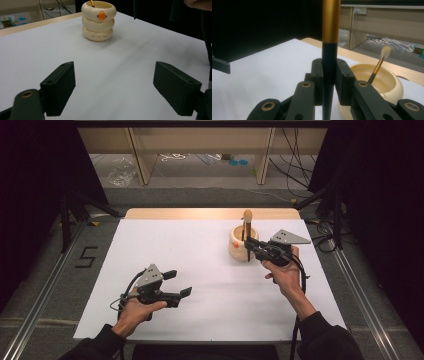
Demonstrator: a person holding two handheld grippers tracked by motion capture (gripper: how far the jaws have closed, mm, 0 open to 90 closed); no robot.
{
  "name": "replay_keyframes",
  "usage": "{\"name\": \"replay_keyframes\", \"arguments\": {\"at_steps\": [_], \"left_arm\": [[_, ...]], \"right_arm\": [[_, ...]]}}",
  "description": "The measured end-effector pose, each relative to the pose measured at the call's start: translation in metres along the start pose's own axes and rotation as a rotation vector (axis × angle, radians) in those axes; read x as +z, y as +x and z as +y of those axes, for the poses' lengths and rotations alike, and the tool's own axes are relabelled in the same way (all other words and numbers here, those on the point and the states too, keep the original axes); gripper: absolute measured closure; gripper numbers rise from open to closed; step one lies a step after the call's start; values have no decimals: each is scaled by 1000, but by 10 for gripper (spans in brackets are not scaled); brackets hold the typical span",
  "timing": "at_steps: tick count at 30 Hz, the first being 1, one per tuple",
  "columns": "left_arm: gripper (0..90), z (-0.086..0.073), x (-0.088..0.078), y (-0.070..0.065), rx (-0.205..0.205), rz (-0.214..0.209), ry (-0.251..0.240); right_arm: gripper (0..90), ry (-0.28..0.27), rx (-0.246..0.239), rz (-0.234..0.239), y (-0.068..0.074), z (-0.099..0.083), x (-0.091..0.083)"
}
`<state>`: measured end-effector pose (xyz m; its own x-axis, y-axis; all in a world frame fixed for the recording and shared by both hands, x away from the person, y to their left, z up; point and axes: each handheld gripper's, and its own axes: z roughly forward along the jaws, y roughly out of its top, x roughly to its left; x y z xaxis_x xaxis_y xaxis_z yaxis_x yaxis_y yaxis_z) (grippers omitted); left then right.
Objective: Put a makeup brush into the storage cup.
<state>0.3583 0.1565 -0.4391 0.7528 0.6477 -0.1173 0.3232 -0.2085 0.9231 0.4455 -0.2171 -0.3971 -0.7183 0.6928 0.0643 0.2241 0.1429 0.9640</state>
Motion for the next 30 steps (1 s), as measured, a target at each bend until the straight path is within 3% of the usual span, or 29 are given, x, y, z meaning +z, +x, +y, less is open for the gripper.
{"name": "replay_keyframes", "arguments": {"at_steps": [4,9,11,14,19,23,30], "left_arm": [[179,-1,-1,-1,1,1,3],[179,-2,-1,-2,2,-1,6],[179,-2,-1,-1,10,0,7],[179,-3,-1,-1,-3,-2,7],[179,-3,-2,-1,-5,1,4],[179,-2,-2,-1,-8,5,-2],[180,-2,-2,-1,-10,2,-5]], "right_arm": [[786,-7,-9,-23,-5,5,2],[785,5,26,-32,-14,5,5],[786,-6,5,-47,-18,6,6],[786,-7,9,-52,-21,8,7],[786,-13,53,-59,-28,12,8],[786,-22,31,-70,-34,15,9],[786,-32,52,-88,-40,21,14]]}}
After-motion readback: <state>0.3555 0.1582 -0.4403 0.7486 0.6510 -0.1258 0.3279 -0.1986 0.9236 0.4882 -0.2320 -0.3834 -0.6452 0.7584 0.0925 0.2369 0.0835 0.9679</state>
